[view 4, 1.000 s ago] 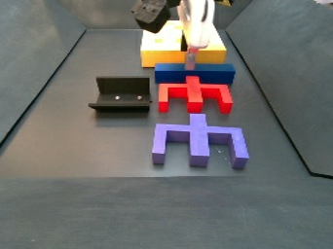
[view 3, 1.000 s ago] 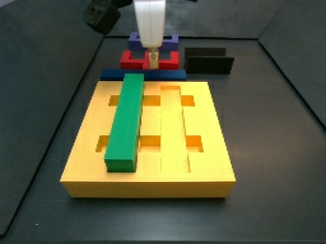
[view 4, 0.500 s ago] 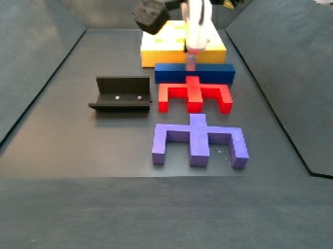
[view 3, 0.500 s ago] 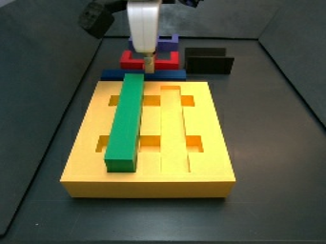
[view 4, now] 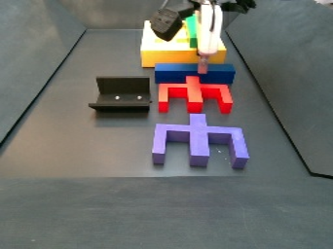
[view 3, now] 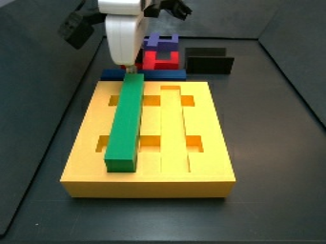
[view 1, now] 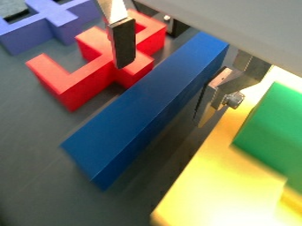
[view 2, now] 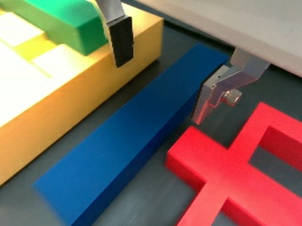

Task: Pick up the blue object. Move up. Move to above the board. Insert the blue object.
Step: Pick up the blue object.

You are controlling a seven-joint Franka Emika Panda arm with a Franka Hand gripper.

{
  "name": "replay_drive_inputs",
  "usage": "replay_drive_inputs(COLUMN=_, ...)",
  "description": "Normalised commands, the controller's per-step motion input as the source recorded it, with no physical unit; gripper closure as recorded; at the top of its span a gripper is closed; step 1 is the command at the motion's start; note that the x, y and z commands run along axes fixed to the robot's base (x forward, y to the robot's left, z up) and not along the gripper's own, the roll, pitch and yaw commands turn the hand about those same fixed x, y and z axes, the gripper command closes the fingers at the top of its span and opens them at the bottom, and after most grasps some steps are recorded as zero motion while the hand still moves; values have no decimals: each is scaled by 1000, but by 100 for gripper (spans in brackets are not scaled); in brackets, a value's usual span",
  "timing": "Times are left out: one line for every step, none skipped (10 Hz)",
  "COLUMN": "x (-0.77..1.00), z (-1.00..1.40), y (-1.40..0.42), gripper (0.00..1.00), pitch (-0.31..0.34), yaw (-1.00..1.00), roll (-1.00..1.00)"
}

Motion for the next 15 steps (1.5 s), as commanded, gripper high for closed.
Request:
replay_drive_inputs(x=-289, z=-129, y=0, gripper=0, pitch=0, yaw=-114, roll=7)
replay_drive_inputs(x=-26, z=-129, y=-51, gripper=0, pitch=0, yaw=0, roll=0)
replay_drive_inputs(x=49, z=-346, y=69, gripper=0, pitch=0, yaw=71, roll=26)
replay_drive_inputs(x=20, z=-357, y=200, gripper=0, pitch=0, yaw=206, roll=44)
replay_drive_inputs(x=0, z=-223, y=209, gripper=0, pitch=0, yaw=277, roll=34)
replay_drive_inputs(x=0, z=-117, y=111, gripper=0, pitch=0, yaw=309, roll=51)
replay_drive_inputs(x=0, z=-54, y=26, gripper=0, pitch=3, yaw=331, roll=70)
replay_drive_inputs(x=0, z=0, y=0, gripper=0, pitch=9, yaw=97, roll=4)
replay_drive_inputs(x=-134, z=0, y=0, gripper=0, pitch=0, yaw=0, roll=0)
replay_drive_inputs(x=-223, z=0, y=0, gripper=0, pitch=0, yaw=-206, roll=0)
replay_drive_inputs(x=-369, z=17, y=0, gripper=0, pitch=0, yaw=-474, roll=-20)
replay_drive_inputs(x=-203, z=54, y=0, gripper=0, pitch=0, yaw=-377, roll=-30)
replay_drive_inputs(x=0, z=0, y=0, gripper=0, pitch=0, yaw=-143, roll=0)
replay_drive_inputs(x=131, z=-23, y=0, gripper=0, pitch=0, yaw=0, roll=0)
replay_drive_inputs(x=0, z=-91, y=0, gripper=0, pitch=-43, yaw=0, roll=-16)
